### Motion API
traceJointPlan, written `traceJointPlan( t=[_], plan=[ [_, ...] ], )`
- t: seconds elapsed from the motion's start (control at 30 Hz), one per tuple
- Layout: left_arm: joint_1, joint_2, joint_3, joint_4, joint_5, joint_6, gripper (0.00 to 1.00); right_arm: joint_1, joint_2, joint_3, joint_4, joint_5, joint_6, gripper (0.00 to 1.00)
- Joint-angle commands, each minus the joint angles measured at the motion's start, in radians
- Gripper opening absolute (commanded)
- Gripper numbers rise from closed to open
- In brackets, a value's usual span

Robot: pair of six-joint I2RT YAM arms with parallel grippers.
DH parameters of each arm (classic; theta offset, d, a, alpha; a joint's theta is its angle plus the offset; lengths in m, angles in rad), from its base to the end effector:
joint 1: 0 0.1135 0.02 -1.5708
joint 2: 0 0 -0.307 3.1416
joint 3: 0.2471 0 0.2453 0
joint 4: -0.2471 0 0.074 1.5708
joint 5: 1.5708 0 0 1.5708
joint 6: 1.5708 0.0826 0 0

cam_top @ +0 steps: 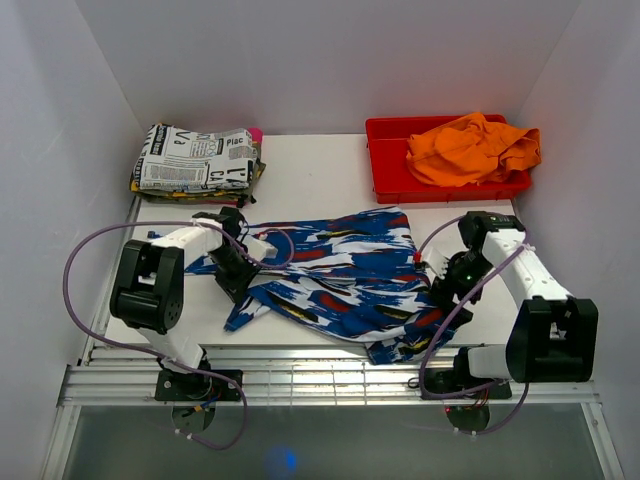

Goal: Fold and stack the trousers
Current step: Flatten the trousers out

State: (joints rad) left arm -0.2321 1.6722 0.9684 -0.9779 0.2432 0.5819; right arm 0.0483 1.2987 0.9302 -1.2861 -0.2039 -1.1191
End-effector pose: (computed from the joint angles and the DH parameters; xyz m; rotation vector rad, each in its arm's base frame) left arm 0.2428 -0.0778 0.1575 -1.1882 -2.8087 0.3965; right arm 0.1670 0.0248 0.2252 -1.6924 2.5866 0.3381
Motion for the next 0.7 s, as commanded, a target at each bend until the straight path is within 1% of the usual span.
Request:
traceJointPlan(
  t=[0.0,0.03,0.07,0.1,0.13,0.17,0.2,0.23,0.27,0.3,0.33,0.37,0.4,0.47,0.5,0.53,0.6,0.63,0.67],
  plan=[
    [0.008,0.023,0.048,0.091,0.062,-0.060,0.26,0.004,0.065,0.050,-0.019,-0.098,-0.002,0.98],
    [0.011,0.023,0.056,0.085,0.080,-0.062,0.21,0.005,0.074,0.059,-0.019,-0.132,0.001,0.94],
    [0.017,0.020,0.061,0.087,0.088,-0.070,0.13,0.004,0.083,0.077,-0.019,-0.143,0.004,0.73],
    [0.020,0.018,0.072,0.088,0.093,-0.074,0.00,0.005,0.091,0.085,-0.019,-0.146,0.007,0.62],
    [0.028,0.017,0.079,0.087,0.096,-0.074,0.00,0.005,0.094,0.094,-0.019,-0.137,0.007,0.53],
    [0.046,0.014,0.088,0.082,0.094,-0.074,0.00,0.001,0.094,0.110,-0.016,-0.121,0.005,0.34],
    [0.060,0.009,0.101,0.078,0.090,-0.073,0.00,-0.002,0.090,0.117,-0.010,-0.099,0.002,0.23],
    [0.079,0.006,0.137,0.070,0.090,-0.067,0.00,-0.008,0.085,0.127,0.020,-0.035,-0.001,0.12],
    [0.130,0.000,0.159,0.049,0.091,-0.059,0.00,-0.016,0.077,0.140,0.040,0.000,-0.002,0.08],
    [0.158,0.000,0.183,0.033,0.091,-0.033,0.00,-0.034,0.070,0.188,0.056,0.026,-0.007,0.08],
    [0.213,0.001,0.240,-0.005,0.085,-0.015,0.00,-0.069,0.070,0.223,0.065,0.061,-0.021,0.08],
    [0.230,0.010,0.268,-0.028,0.081,0.007,0.00,-0.077,0.073,0.304,0.067,0.076,-0.024,0.08],
    [0.282,0.014,0.295,-0.048,0.077,0.051,0.00,-0.082,0.073,0.347,0.067,0.089,-0.027,0.08],
    [0.357,0.014,0.363,-0.096,0.070,0.094,0.00,-0.084,0.073,0.422,0.061,0.123,-0.045,0.08],
    [0.376,0.012,0.380,-0.110,0.067,0.117,0.00,-0.084,0.067,0.477,0.059,0.130,-0.070,0.08],
    [0.396,0.009,0.394,-0.123,0.061,0.160,0.00,-0.077,0.060,0.496,0.062,0.159,-0.083,0.08],
    [0.441,0.008,0.424,-0.156,0.047,0.196,0.00,-0.050,0.036,0.515,0.059,0.191,-0.122,0.08],
    [0.454,0.008,0.431,-0.174,0.042,0.231,0.00,-0.012,0.025,0.507,0.050,0.231,-0.133,0.08],
    [0.483,0.006,0.434,-0.183,0.038,0.251,0.00,0.039,0.013,0.495,0.036,0.239,-0.145,0.08]
  ],
)
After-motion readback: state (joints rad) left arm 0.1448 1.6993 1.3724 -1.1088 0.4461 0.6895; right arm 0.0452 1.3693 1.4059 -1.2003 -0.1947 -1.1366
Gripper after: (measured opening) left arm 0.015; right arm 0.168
